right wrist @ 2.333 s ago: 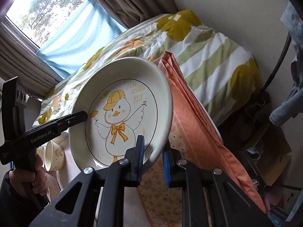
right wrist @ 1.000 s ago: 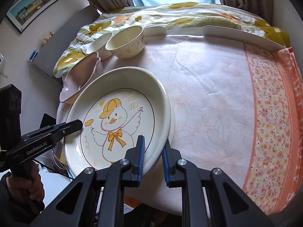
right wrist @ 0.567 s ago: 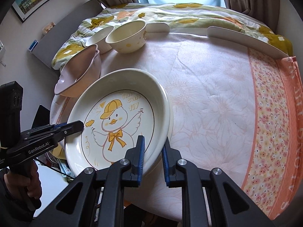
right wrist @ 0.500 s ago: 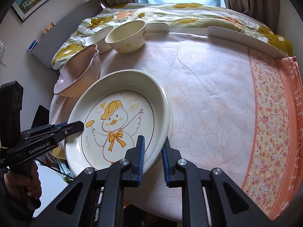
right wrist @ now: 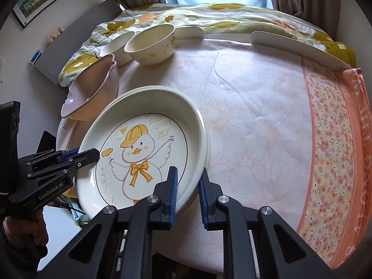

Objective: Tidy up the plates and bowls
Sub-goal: 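Lift the duck plate with both tools and lower it onto the white plate, then open both tools and pull them back from the plate stack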

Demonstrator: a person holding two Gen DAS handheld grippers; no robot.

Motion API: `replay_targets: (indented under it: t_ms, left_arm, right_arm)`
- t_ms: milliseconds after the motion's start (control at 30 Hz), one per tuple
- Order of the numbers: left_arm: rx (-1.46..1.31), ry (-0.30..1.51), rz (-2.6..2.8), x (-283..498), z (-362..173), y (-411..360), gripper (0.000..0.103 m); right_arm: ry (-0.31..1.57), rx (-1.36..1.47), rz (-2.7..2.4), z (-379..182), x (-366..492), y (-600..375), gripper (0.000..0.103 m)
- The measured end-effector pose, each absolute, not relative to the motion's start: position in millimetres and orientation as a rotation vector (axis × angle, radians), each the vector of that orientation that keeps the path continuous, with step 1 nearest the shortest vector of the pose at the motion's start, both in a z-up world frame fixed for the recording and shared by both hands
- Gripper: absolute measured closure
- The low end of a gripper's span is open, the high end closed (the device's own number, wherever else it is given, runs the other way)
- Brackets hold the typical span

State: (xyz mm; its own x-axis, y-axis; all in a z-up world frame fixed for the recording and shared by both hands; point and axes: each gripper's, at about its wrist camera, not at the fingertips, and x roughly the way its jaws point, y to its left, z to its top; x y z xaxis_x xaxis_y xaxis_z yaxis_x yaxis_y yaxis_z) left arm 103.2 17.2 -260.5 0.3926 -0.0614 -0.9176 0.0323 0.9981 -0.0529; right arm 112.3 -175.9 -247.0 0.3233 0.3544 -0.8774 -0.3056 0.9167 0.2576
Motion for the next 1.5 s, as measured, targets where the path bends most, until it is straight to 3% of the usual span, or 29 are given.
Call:
replay_targets:
  t_ms: [733, 1500]
  left_arm:
    - [-0.133, 1.227, -0.01, 111.0, -257.5, 27.7, 0.087]
    - [0.013, 1.208, 0.051, 112.3, -241.4, 14.6, 0.087]
  right_arm:
    - [1.149, 0.114, 0.414, -247.0, 115.8, -183.9, 0.087]
    - [1.144, 0.095, 0.446, -249.7, 119.2, -180.5, 0.087]
